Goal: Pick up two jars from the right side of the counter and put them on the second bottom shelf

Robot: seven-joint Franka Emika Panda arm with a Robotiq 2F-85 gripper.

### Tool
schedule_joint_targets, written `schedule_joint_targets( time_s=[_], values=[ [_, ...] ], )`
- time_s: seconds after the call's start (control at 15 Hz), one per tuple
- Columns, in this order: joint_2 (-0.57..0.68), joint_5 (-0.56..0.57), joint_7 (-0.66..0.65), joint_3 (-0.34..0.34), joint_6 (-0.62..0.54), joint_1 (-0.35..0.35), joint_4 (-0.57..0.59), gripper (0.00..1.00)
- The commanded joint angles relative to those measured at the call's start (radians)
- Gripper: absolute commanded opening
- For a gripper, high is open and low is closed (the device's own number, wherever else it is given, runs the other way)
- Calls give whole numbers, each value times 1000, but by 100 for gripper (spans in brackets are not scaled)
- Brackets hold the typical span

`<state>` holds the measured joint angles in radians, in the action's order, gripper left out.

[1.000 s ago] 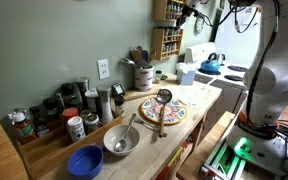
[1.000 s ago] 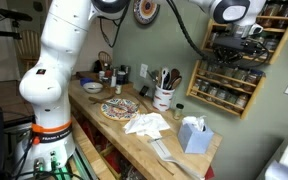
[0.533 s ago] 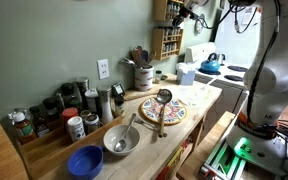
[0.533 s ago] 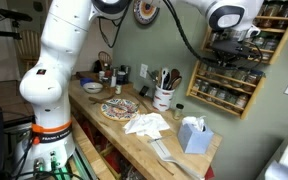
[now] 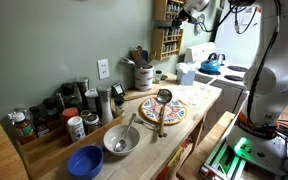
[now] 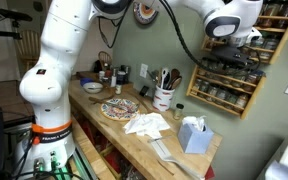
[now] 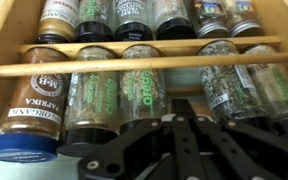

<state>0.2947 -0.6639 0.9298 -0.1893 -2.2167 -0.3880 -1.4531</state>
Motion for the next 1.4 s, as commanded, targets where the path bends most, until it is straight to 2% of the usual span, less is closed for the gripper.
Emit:
schedule_joint_targets(
  time_s=[0.0, 0.4, 0.73, 1.0, 1.33],
  values=[
    [-25, -25, 33, 4, -53, -2, -55, 0],
    [-30, -17, 43, 24, -55, -23, -59, 0],
    [-53, -34, 144, 34, 73, -45, -62, 0],
    [-79, -6, 174, 7, 166, -54, -60, 0],
    [-129, 79, 170, -35, 405, -53, -40, 0]
  ],
)
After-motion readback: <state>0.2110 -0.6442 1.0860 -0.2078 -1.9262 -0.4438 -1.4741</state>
